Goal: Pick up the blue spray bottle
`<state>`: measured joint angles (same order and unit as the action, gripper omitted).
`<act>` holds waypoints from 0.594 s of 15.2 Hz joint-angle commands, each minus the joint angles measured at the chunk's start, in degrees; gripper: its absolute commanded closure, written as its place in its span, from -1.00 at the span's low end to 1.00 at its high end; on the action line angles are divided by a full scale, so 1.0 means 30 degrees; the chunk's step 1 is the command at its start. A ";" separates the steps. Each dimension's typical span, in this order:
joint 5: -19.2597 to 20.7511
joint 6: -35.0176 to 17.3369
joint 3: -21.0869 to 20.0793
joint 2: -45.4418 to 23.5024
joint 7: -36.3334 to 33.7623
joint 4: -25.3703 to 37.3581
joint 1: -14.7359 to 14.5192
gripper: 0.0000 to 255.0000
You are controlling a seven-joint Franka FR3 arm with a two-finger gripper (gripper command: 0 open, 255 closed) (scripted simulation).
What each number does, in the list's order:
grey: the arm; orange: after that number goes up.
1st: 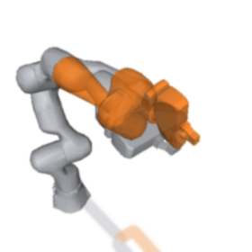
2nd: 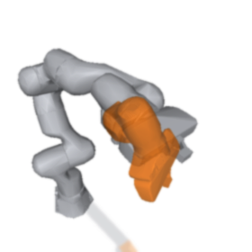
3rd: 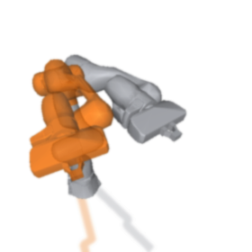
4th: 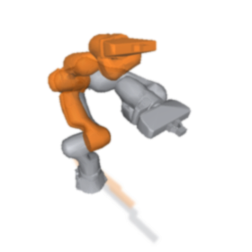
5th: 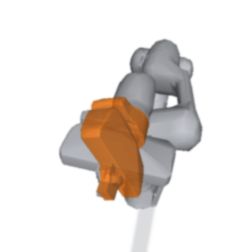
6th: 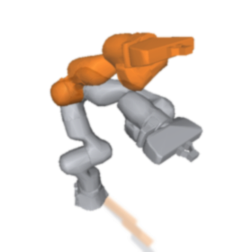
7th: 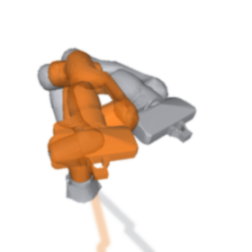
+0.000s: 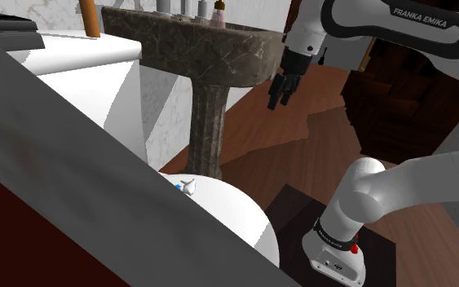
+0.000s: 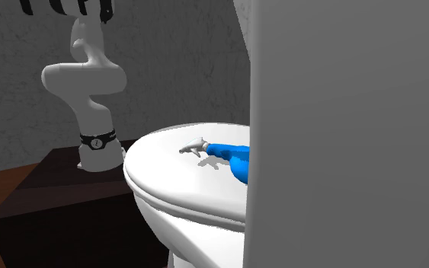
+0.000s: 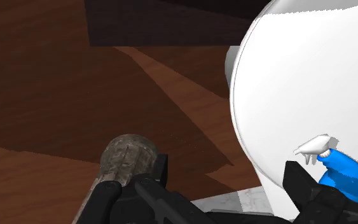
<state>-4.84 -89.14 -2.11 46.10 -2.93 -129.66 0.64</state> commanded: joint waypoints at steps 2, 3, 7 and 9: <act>-0.0126 -0.0395 -0.0221 -0.0480 -0.0002 -0.0024 -0.0152 -1.00; -0.0246 -0.0786 -0.0442 -0.0974 -0.0004 -0.0028 -0.0303 -1.00; -0.0652 -0.2284 -0.1327 -0.3066 -0.0015 0.0142 -0.0884 -1.00; -0.0806 -0.2987 -0.1774 -0.4176 -0.0026 0.0339 -0.1155 -1.00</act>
<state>-6.94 -96.91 -6.64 35.10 -2.88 -128.68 -2.35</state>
